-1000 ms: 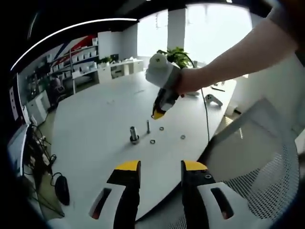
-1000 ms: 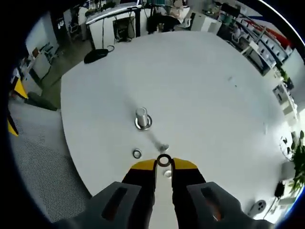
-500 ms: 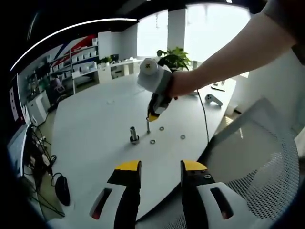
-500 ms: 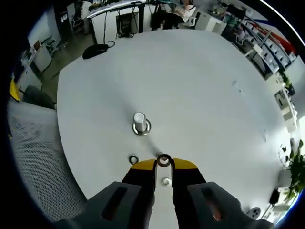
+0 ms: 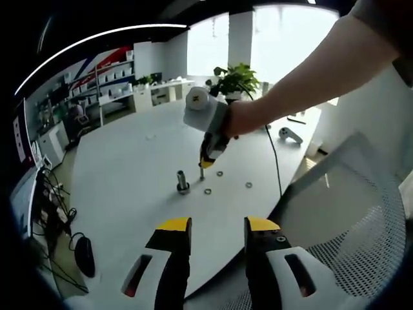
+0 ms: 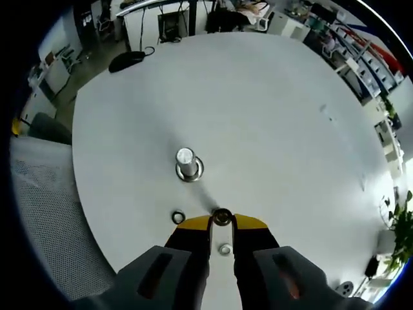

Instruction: Place the washer onto the threaded stud by aligning its center hole with the stud, sliding it down to the base, and recovering from edge contact or off-axis alignment until the washer reaches the visible bottom stop.

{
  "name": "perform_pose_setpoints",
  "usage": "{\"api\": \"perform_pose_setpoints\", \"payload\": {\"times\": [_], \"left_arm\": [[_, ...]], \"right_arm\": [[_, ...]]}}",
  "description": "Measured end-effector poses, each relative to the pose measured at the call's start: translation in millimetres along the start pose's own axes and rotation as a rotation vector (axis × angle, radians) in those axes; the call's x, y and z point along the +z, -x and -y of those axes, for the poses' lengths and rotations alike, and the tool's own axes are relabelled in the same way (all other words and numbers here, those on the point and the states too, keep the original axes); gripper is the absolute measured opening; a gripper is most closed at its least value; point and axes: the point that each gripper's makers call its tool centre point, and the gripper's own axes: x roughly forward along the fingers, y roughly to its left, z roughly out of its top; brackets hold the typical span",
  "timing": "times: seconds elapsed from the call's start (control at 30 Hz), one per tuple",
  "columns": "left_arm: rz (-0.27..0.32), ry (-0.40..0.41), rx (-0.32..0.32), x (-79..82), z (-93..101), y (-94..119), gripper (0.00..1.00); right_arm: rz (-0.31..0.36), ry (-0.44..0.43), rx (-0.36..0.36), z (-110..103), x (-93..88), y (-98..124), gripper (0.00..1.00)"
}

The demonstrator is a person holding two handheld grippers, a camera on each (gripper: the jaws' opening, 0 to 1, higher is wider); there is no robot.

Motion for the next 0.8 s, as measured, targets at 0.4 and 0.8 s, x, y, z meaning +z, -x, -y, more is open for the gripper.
{"api": "perform_pose_setpoints", "payload": {"times": [0.4, 0.8], "left_arm": [[-0.007, 0.005, 0.013, -1.7, -2.4, 0.1, 0.30], [-0.019, 0.012, 0.015, -4.1, -3.5, -0.8, 0.30]], "right_arm": [[-0.052, -0.004, 0.012, -3.8, -12.6, -28.5, 0.14], [-0.070, -0.031, 0.029, -5.3, -18.6, -42.6, 0.15]]}}
